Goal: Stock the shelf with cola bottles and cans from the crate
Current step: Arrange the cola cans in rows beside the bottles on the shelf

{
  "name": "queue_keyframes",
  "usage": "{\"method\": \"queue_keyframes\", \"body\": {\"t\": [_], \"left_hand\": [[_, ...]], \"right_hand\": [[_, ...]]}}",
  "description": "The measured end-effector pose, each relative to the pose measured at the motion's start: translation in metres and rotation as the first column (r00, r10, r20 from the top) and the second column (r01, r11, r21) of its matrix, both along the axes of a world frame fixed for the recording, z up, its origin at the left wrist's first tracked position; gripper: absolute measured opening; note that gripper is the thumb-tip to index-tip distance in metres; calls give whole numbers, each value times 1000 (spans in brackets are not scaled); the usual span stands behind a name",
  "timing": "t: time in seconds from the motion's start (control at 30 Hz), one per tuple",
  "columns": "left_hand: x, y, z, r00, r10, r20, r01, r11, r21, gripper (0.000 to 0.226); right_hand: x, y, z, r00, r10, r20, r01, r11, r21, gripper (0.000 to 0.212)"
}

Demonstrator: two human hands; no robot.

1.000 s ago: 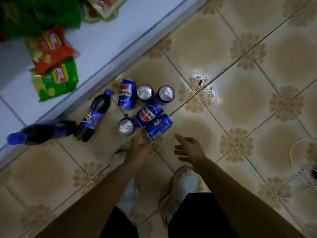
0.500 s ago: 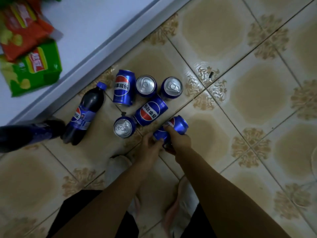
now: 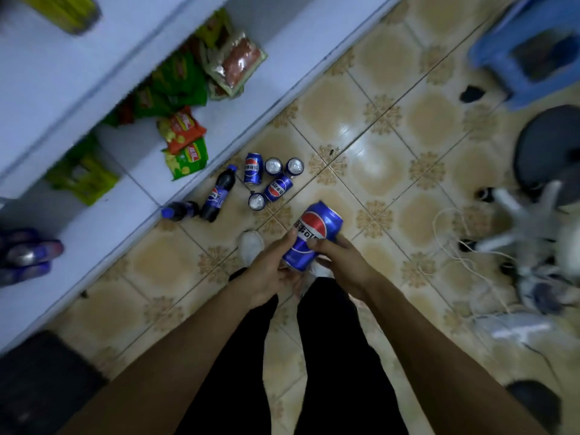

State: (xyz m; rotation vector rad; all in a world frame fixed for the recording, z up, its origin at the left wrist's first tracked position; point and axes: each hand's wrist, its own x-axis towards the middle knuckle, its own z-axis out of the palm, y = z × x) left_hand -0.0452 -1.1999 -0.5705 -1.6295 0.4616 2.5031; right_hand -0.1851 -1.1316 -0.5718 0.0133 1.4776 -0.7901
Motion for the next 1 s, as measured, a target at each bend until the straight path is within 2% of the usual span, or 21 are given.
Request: {"method": "queue_keyframes", "body": {"t": [0.1,0.17,0.3,0.4,0.47,0.6,0.7,0.83,0.93,1.0], "left_hand": [[29,6,72,970,146,-192,-150,989,-6,66],[46,9,108,921,223,-319,-240,971,-15,67],[77,14,159,849,272,-454,-348,933,-91,67],[94,20,194,817,313,-485,-435,886,-160,72],[101,27,215,787,314,-530,-497,833,-244,83],[109,50,259,749,328,-576,-620,653,-435,95],[119,72,287,749,366,-553,-661,475,-581,84],[137,96,323,847,302,-438,-513,243,-823,73],[149,109,336,866,281,-413,-475,206,-855,82],[151,118,344,826,366,-429,-536,273,-799,93]], "right_hand": [[14,0,88,996,82,-32,-85,985,-150,54],[24,-2,133,995,73,-74,-89,964,-251,68],[49,-3,202,974,129,-187,-191,909,-372,104],[67,5,234,954,191,-230,-279,847,-453,91],[79,12,252,933,225,-280,-341,798,-497,97],[101,28,287,903,166,-396,-391,701,-597,85],[114,44,309,934,110,-340,-325,657,-680,83],[132,61,335,979,81,-188,-195,650,-735,59],[143,71,346,987,42,-158,-147,644,-750,52],[148,74,351,981,51,-186,-177,621,-764,52]]}}
